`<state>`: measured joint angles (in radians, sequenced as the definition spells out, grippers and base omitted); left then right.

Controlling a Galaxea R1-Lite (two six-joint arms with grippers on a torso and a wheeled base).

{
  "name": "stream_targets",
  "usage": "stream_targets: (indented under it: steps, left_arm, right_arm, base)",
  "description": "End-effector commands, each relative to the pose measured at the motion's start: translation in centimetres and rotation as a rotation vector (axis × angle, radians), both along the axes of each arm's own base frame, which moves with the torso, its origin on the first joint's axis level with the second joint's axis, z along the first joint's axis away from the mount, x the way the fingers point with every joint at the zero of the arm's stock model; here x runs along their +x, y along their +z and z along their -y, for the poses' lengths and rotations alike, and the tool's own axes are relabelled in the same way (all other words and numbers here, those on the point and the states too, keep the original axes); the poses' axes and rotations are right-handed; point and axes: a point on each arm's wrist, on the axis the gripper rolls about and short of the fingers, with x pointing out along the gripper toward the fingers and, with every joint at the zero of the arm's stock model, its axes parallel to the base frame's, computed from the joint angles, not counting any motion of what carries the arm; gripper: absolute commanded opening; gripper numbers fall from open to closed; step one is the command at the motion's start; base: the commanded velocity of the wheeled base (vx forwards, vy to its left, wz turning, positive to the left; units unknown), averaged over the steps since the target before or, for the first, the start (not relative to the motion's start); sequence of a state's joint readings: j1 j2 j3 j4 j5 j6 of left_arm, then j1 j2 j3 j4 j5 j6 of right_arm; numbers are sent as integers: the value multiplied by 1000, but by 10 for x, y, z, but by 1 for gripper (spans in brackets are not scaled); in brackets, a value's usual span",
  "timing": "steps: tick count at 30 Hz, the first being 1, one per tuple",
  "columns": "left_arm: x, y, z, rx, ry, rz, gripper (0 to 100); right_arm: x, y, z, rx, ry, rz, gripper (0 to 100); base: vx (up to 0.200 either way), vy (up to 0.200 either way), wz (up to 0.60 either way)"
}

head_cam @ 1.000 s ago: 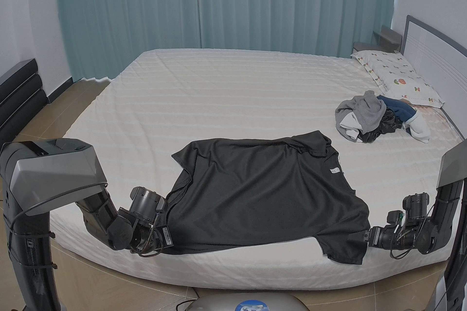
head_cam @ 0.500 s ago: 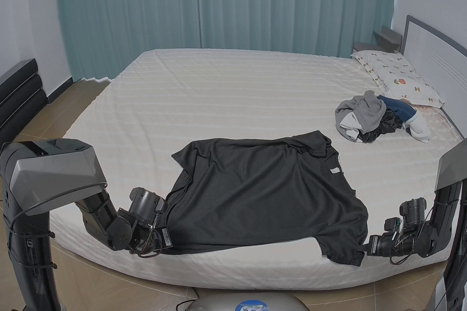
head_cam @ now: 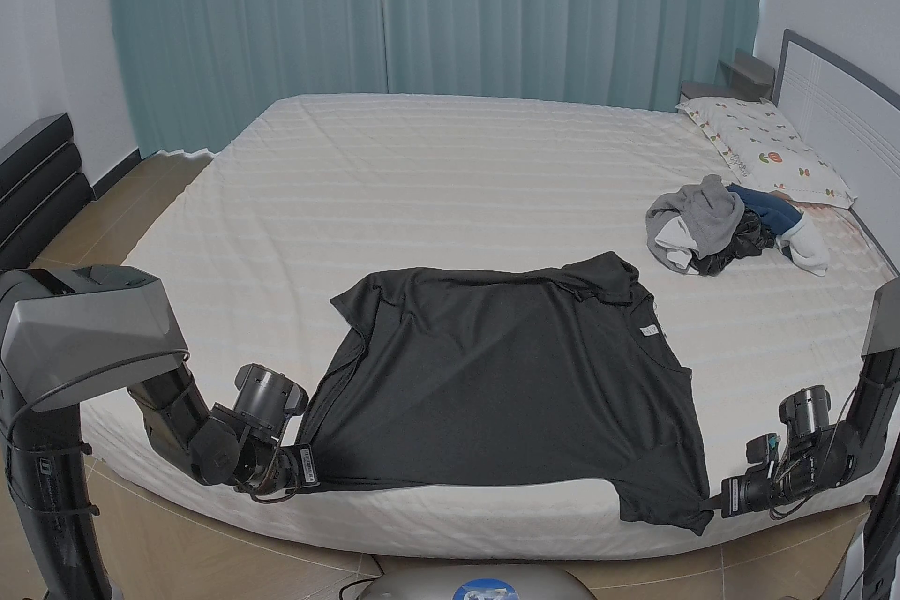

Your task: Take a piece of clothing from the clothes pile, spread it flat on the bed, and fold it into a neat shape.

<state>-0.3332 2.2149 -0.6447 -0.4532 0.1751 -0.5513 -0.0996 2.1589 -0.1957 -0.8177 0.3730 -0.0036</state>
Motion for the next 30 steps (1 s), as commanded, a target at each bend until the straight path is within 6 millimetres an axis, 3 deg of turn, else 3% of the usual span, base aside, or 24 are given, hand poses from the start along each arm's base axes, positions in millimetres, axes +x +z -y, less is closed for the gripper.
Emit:
stream_targets:
  steps: [1,9,10,13,14,19,25,30]
  left_arm:
    - [-8,2,-4,19,-11,-24,0]
    - [-11,1,-3,37,-33,-47,0]
    - [-11,0,-2,36,-31,-47,0]
    - [-10,1,-2,31,-26,-44,0]
    - [-9,2,-2,29,-27,-42,100]
    - [-8,9,-2,15,-23,-17,100]
    - [0,38,-6,-75,-25,69,100]
    - [13,49,-4,-161,36,123,100]
  right_arm:
    - [-2,0,1,-21,0,-1,0]
    - [-3,-4,0,-41,17,-13,0]
    - [-3,-4,-1,-41,20,-16,100]
    - [0,-4,-1,-38,21,-9,100]
    - [0,-3,-1,-36,18,-2,100]
    - [9,5,3,-14,-25,55,100]
    - [35,21,1,179,-181,130,100]
    - [55,25,-19,402,-308,160,100]
  base:
    - [0,0,0]
    - [0,0,0]
    - [0,0,0]
    - [0,0,0]
    - [0,0,0]
    - [0,0,0]
    - [0,0,0]
    - [0,0,0]
